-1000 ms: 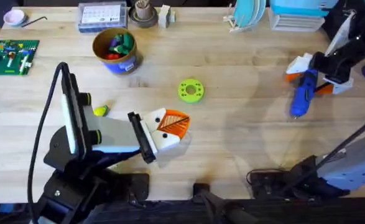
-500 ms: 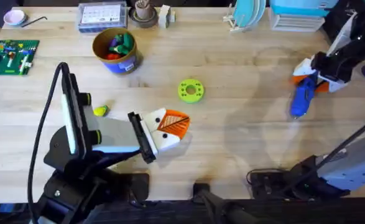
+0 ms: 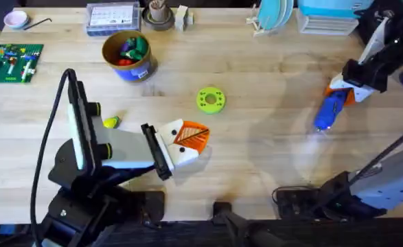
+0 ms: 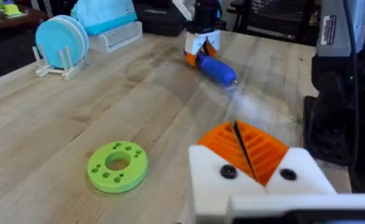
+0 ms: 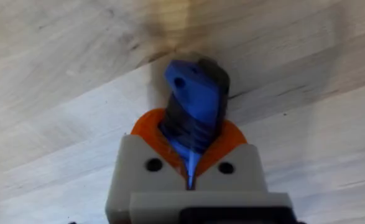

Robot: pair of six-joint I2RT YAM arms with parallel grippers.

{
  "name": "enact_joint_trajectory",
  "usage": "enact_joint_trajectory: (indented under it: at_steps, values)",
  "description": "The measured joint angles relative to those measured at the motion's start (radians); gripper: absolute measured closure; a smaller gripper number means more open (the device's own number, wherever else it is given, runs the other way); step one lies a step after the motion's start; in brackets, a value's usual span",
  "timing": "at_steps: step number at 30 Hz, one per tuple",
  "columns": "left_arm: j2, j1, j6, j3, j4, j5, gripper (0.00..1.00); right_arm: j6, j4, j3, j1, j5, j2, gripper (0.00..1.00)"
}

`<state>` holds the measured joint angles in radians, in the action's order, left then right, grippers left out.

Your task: Pick up the gripper from the table and insert it into the empty holder that is missing its gripper. Then pick up a screw, insert it into the mounting hole, and use the screwdriver to tighten it. Finally, clean up the table by picking up the vegetable and placing it into the bucket.

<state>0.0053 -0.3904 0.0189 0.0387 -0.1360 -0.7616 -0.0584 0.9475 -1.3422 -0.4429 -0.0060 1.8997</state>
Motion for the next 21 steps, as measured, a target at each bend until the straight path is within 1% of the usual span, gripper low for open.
enact_joint_trajectory:
  at_steps: [3, 5, 12, 15, 18, 21]
  values:
    - [0.0, 0.0, 0.0, 0.0, 0.0, 0.0, 0.997, 0.0, 0.036, -0.029, 0.007, -0.004, -0.022, 0.977]
    - [0.0, 0.0, 0.0, 0.0, 0.0, 0.0, 0.997, 0.0, 0.05, -0.047, 0.015, -0.004, -0.064, 0.977]
    - [0.0, 0.0, 0.0, 0.0, 0.0, 0.0, 0.997, 0.004, 0.054, -0.12, 0.067, -0.005, -0.332, 0.977]
    - [0.0, 0.0, 0.0, 0.0, 0.0, 0.003, 0.997, 0.003, 0.043, -0.133, 0.08, -0.016, -0.437, 0.977]
    - [0.0, 0.0, 0.0, 0.0, 0.001, 0.012, 0.997, 0.004, 0.022, -0.134, 0.081, -0.047, -0.518, 0.977]
    - [0.0, 0.0, 0.0, 0.0, 0.001, 0.023, 0.997, 0.004, -0.004, -0.134, 0.08, -0.103, -0.581, 0.977]
